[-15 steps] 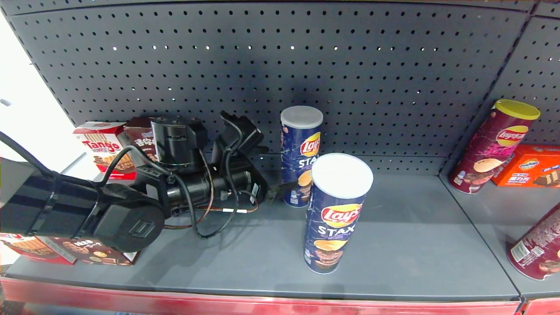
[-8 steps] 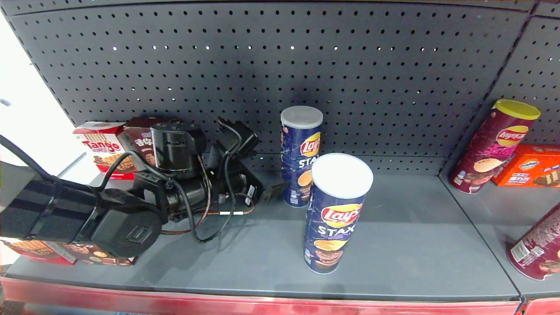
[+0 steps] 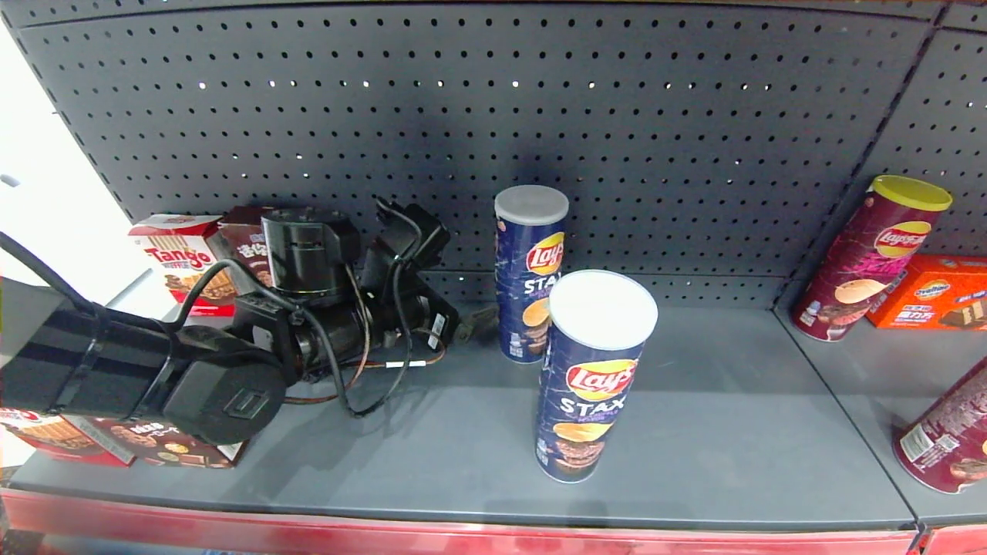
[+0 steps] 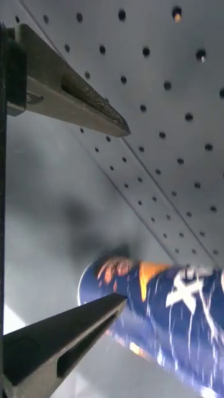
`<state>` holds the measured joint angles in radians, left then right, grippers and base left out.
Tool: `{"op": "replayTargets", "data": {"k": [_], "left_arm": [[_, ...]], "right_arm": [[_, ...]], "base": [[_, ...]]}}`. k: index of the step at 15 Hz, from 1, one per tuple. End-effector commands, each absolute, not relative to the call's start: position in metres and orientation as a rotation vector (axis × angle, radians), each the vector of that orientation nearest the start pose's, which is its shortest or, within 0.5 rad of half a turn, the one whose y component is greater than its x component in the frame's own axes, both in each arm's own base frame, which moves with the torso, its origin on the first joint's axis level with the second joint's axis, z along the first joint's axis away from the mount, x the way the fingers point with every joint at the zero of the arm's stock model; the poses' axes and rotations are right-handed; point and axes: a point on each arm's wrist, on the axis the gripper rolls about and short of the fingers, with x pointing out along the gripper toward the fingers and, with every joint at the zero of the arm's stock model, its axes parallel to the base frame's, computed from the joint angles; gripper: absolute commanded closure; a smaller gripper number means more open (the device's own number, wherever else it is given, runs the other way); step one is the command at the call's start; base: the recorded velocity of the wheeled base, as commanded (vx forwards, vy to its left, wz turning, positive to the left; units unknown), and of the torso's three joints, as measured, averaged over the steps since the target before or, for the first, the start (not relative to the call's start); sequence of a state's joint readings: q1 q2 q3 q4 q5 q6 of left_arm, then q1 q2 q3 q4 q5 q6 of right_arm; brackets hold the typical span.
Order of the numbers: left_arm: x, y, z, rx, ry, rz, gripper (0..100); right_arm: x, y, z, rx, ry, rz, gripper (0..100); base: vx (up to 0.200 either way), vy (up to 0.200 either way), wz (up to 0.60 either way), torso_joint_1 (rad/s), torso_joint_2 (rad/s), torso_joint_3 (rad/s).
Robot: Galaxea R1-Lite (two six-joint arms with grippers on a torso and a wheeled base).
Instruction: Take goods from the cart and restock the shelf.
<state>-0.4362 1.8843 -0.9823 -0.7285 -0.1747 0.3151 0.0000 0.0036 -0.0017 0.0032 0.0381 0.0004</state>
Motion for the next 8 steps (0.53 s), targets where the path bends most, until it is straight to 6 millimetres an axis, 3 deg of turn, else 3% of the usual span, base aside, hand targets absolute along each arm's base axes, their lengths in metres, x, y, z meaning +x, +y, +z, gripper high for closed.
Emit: {"op": "replayTargets", "data": {"k": [1, 8], "left_arm": [[0.326, -0.155, 0.176, 0.329, 0.082, -0.626, 0], [0.308, -0.154, 0.182, 0.328, 0.065, -0.655, 0]], "right_arm": [[-0.023, 0.001, 0.076, 0.002, 0.005, 0.038, 0], [-0.023, 0.001, 0.076, 0.002, 0.005, 0.038, 0]], "base": [[0.000, 0.000, 0.00, 0.000, 0.00, 0.000], [0.000, 0.000, 0.00, 0.000, 0.00, 0.000]]}}
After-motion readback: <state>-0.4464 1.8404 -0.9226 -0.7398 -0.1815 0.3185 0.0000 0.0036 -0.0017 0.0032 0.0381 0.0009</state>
